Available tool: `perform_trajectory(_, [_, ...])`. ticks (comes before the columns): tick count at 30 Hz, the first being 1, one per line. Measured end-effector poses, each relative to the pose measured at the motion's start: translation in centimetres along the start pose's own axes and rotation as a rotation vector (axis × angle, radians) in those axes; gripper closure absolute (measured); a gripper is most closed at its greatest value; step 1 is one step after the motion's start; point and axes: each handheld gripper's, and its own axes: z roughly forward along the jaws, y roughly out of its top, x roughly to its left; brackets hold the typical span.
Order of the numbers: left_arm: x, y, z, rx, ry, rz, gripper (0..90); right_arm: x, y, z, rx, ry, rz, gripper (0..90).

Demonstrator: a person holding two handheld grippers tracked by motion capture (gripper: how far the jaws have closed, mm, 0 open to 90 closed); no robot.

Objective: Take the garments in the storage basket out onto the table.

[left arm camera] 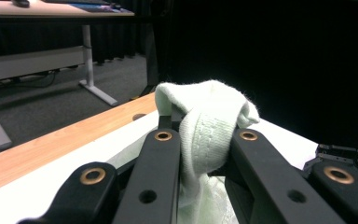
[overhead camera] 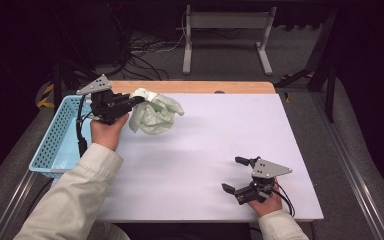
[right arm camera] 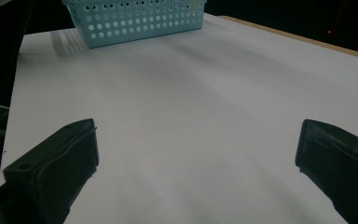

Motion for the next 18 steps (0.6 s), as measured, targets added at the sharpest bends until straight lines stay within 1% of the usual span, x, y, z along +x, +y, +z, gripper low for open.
perform_trajectory(1, [-0.1,-0.1,0.3,0.003,-0.002,0.001,85.5,0.0,0.0,0.0,-0.001,0.001,0.000,0.1])
perform_trajectory(2, [-0.2,-0.2,0.8,0.001,-0.007,-0.007,85.5,0.0,0.0,0.0,0.000,0.002,0.000,0.1])
perform_trajectory(4, [-0.3,-0.2,1.0,0.005,-0.008,-0.007,85.6,0.0,0.0,0.0,0.000,0.002,0.000,0.1])
perform_trajectory(6, [-0.6,-0.4,1.8,0.006,-0.013,-0.009,85.5,0.0,0.0,0.0,0.000,0.002,0.000,0.1])
perform_trajectory(7, [-0.6,-0.4,1.8,0.006,-0.013,-0.009,85.5,0.0,0.0,0.0,0.000,0.002,0.000,0.1])
perform_trajectory(8, [-0.8,-0.5,2.2,0.002,-0.016,-0.013,85.5,0.0,0.0,0.0,-0.001,0.002,0.000,0.1])
perform_trajectory(12, [-1.1,-0.8,2.8,-0.001,-0.016,-0.020,85.5,0.0,0.0,0.0,0.001,0.002,-0.001,0.1])
perform_trajectory(18, [-1.7,-1.5,4.3,0.012,-0.029,-0.034,85.5,0.0,0.0,0.0,0.001,0.003,-0.003,0.1])
